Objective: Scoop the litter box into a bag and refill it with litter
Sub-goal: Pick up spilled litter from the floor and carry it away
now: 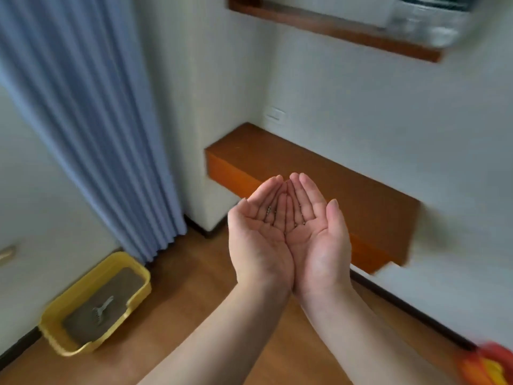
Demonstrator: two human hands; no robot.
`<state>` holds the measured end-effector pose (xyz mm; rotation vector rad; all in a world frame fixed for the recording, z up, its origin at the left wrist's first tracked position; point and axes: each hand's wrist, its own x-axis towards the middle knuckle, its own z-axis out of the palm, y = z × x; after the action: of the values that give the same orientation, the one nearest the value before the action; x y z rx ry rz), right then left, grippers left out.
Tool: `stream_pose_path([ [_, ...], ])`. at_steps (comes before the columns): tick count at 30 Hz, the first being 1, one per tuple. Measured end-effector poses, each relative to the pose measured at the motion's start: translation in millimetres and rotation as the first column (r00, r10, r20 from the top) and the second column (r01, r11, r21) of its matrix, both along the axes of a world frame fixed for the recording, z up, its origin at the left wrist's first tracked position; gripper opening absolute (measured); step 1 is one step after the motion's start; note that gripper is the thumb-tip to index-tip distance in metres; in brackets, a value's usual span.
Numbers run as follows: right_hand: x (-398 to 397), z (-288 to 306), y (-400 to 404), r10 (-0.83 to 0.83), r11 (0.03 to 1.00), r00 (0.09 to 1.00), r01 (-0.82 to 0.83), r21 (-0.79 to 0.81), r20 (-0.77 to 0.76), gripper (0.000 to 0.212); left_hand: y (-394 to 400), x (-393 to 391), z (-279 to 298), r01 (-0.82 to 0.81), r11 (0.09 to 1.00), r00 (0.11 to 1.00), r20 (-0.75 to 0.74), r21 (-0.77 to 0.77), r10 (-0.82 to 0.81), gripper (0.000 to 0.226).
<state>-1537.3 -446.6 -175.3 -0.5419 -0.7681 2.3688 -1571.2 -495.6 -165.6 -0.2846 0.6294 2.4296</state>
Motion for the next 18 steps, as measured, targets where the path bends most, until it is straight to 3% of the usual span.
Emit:
stream_pose_path([
  [3, 96, 2, 35, -0.210, 0.978, 0.978, 0.210, -0.009, -0.010, 0.057, 41, 90, 3, 0.197, 0.980, 0.980, 0.032, -0.005, -0.197, 0.047],
  [8, 237, 7, 67, -0.513, 0.857, 0.858, 0.514, -0.025, 0.033, 0.055, 85, 222, 11, 0.484, 0.875, 0.873, 0.069, 0.001, -0.483, 0.045],
  [18, 389, 19, 103, -0.802, 0.598, 0.596, 0.798, -0.078, -0.052, 0.051, 146, 370, 22, 0.757, 0.654, 0.652, 0.059, 0.012, -0.756, 0.043],
])
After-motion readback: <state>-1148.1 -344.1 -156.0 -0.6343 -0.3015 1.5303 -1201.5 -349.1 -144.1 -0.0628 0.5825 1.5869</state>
